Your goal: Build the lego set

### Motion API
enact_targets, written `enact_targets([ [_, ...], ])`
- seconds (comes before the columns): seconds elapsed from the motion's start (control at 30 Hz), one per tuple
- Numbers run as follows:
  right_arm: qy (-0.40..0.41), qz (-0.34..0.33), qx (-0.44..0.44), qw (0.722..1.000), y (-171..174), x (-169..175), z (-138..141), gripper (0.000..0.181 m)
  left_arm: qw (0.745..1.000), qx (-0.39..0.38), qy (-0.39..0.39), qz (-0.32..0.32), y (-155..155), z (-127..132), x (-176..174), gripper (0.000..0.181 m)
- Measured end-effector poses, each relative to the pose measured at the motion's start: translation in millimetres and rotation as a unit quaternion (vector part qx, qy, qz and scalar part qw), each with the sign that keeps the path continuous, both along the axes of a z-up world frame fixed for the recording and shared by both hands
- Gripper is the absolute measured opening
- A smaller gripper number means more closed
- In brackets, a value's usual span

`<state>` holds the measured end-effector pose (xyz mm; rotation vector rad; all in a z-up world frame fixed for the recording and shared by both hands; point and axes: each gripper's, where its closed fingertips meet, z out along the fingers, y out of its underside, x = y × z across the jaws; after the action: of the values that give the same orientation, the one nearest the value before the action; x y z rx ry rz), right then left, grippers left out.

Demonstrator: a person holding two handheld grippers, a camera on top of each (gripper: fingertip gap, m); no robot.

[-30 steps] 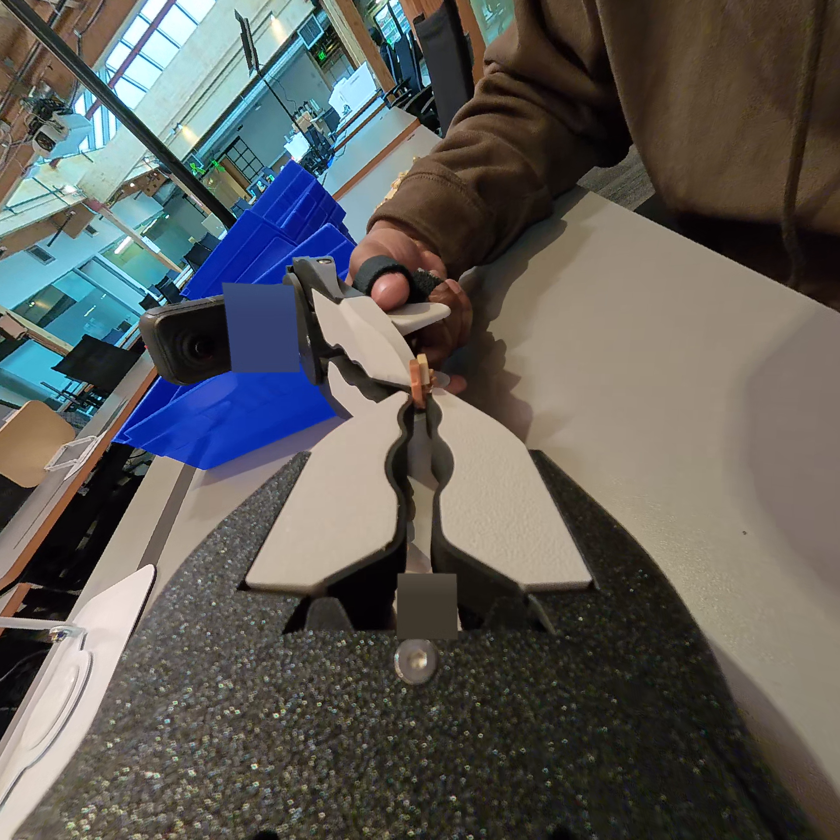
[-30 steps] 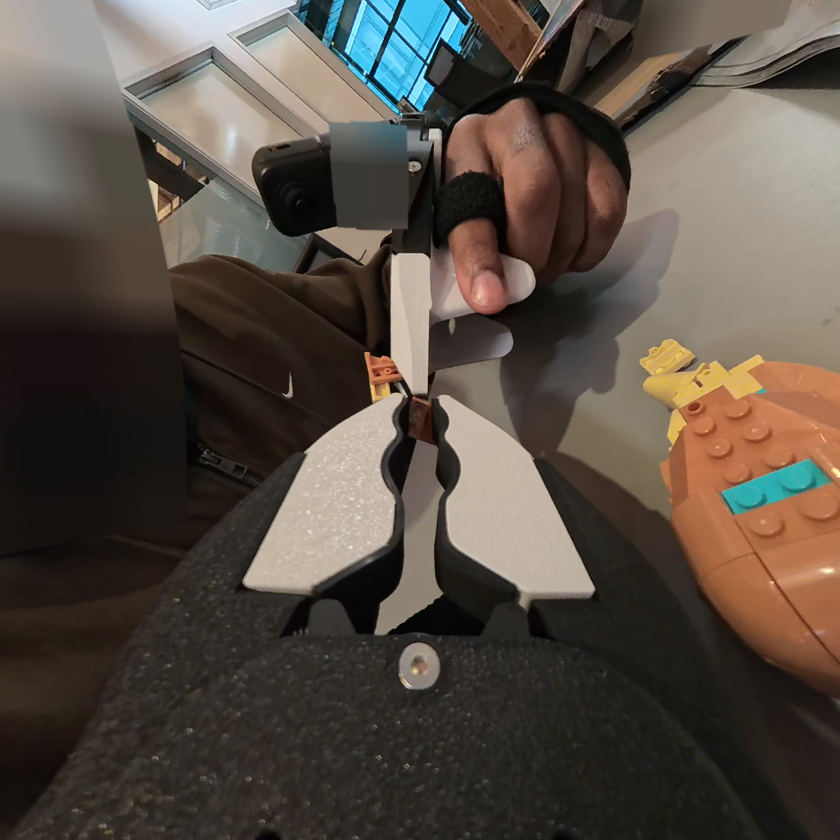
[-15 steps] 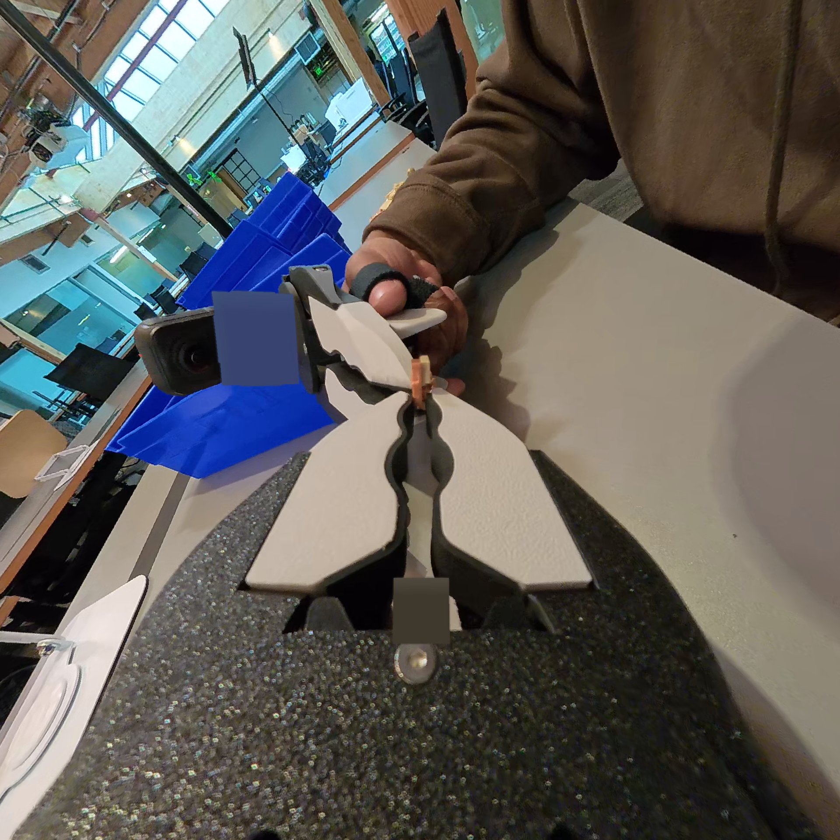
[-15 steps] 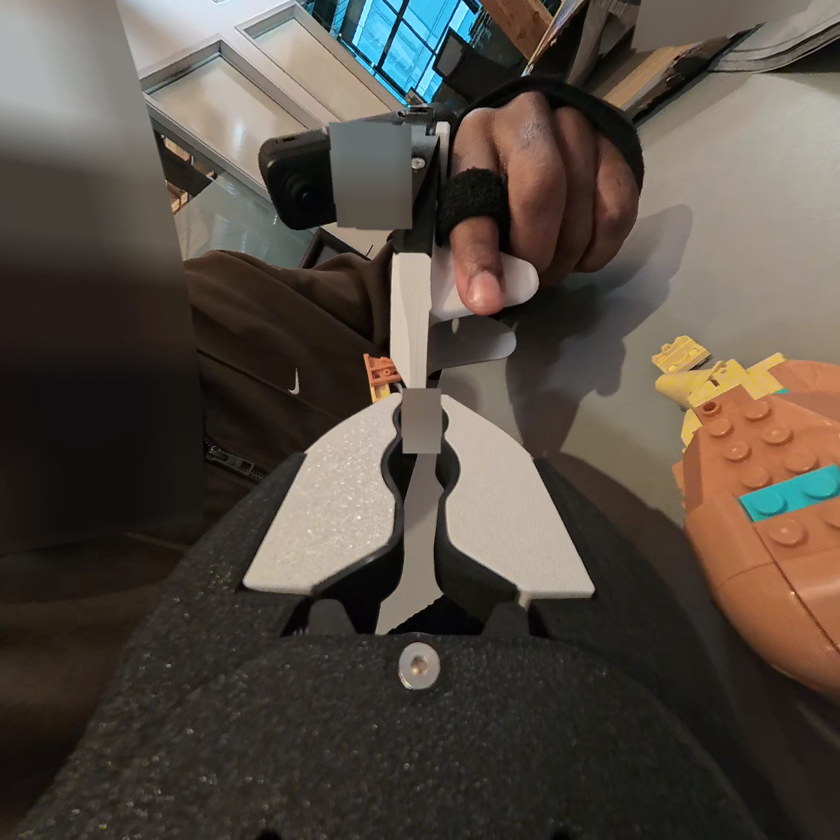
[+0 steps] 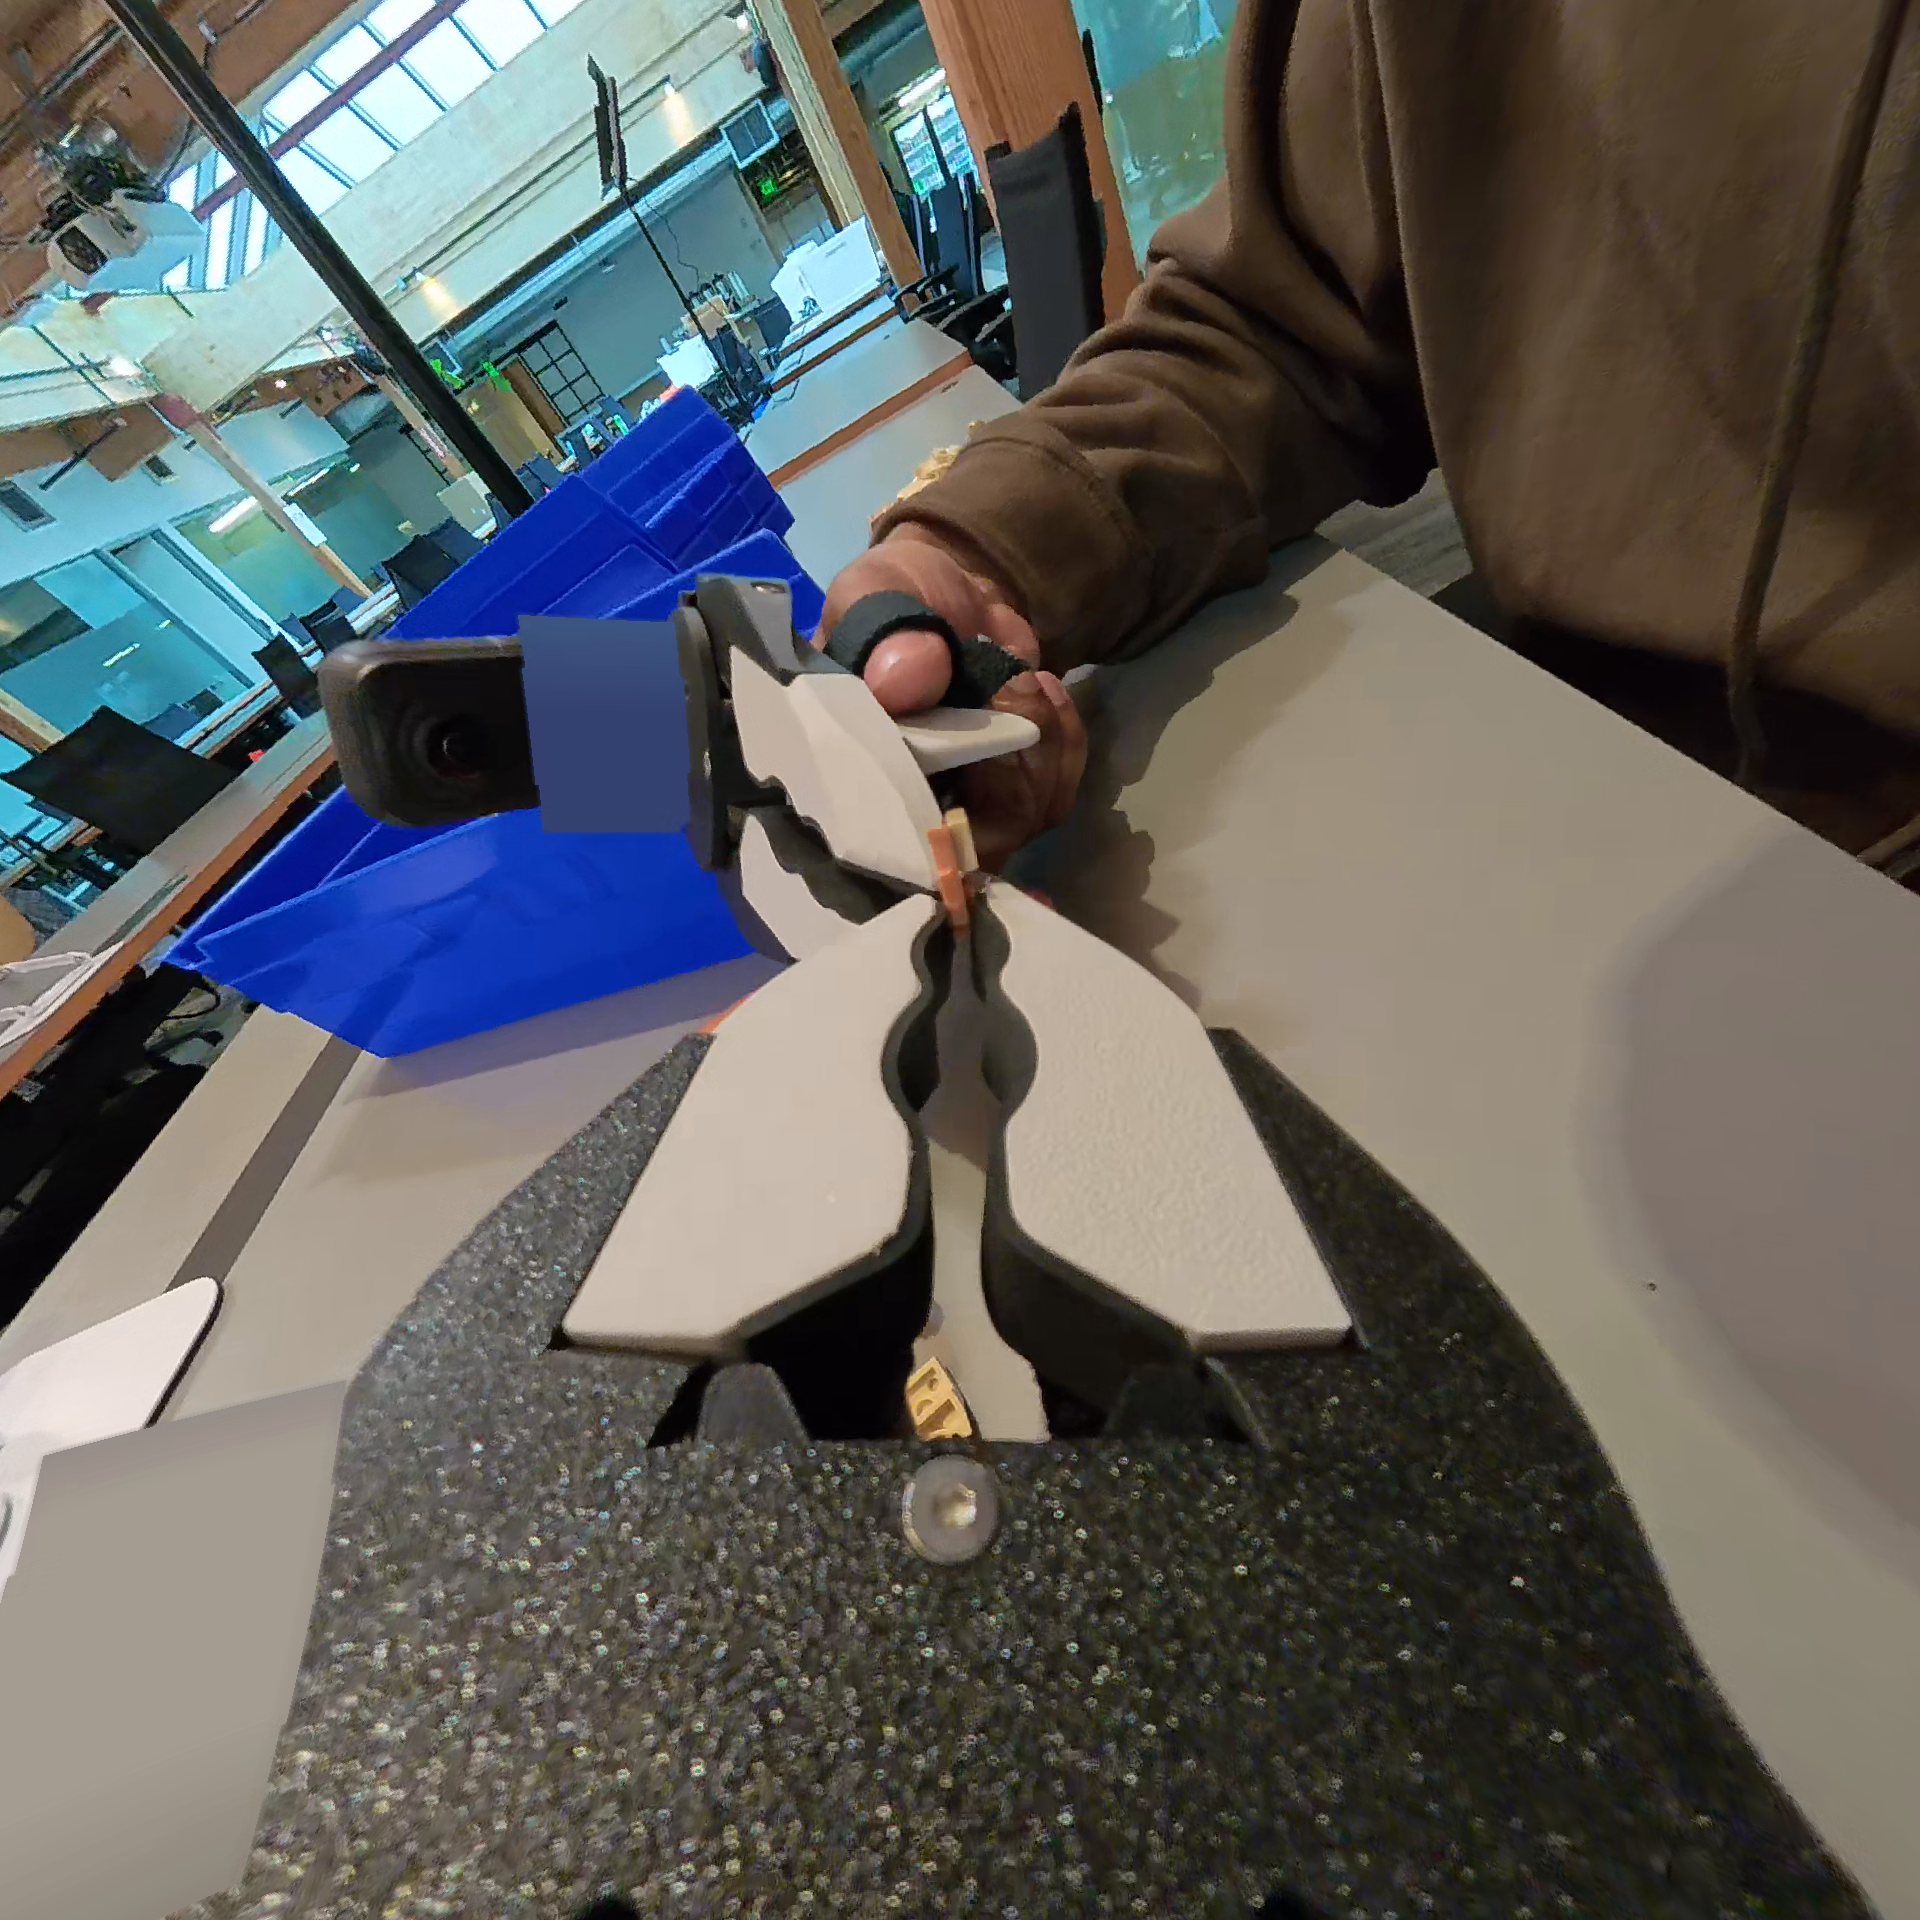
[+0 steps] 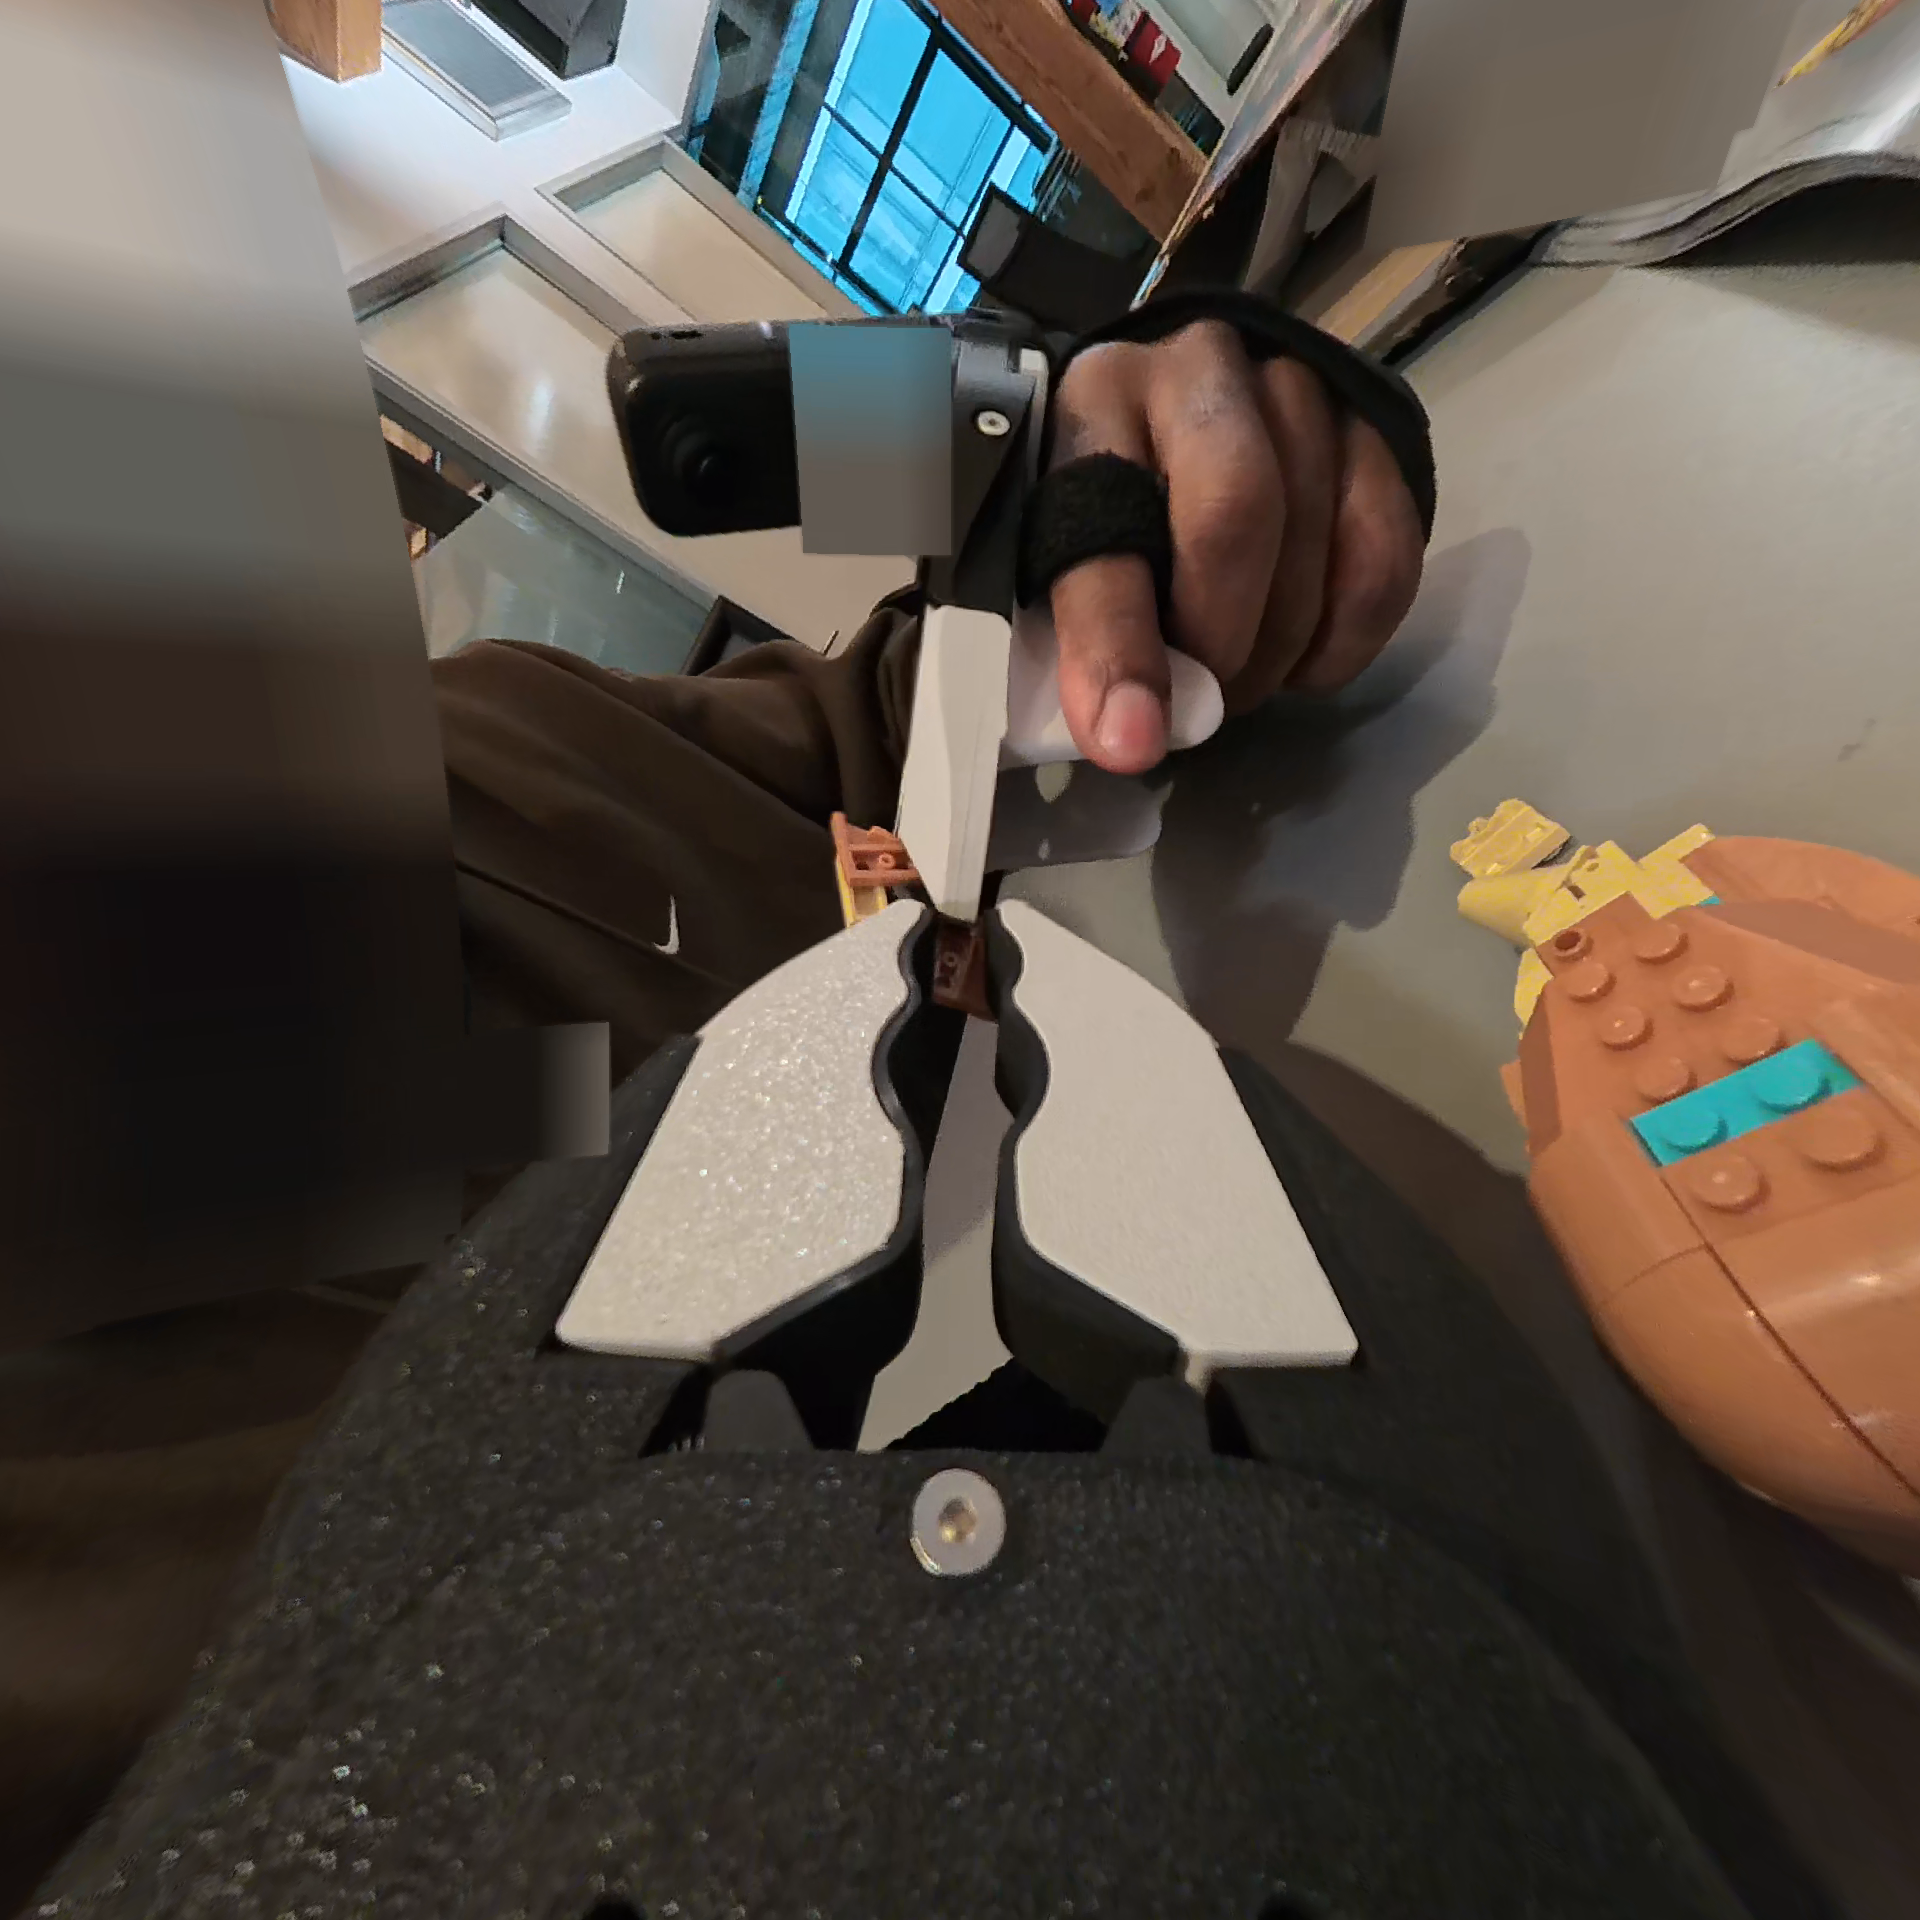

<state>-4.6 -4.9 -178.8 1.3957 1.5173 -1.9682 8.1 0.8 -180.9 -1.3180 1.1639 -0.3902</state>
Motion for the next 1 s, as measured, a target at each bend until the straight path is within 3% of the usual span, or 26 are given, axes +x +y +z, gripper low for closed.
enact_targets([
  [0.2, 0.034, -0.045, 0.003, 0.998, 15.3, -6.5, 9.6, 0.020, 1.000, -0.009, -0.021, 0.000, 1.7, 1.6, -1.2, 0.003],
  [0.53, 0.162, -0.101, 0.149, 0.970, 16.8, -5.8, 19.7, 0.031, 0.985, -0.072, -0.154, 0.035, 18.1, 23.2, -23.8, 0.003],
  [0.77, 0.163, -0.150, 0.152, 0.963, 27.3, -13.5, 20.1, 0.020, 0.966, -0.110, -0.231, 0.029, 22.1, 32.9, -31.3, 0.003],
  [1.0, 0.175, -0.170, 0.162, 0.956, 28.6, -16.2, 21.2, 0.007, 0.958, -0.130, -0.254, 0.019, 22.0, 33.8, -29.7, 0.003],
])
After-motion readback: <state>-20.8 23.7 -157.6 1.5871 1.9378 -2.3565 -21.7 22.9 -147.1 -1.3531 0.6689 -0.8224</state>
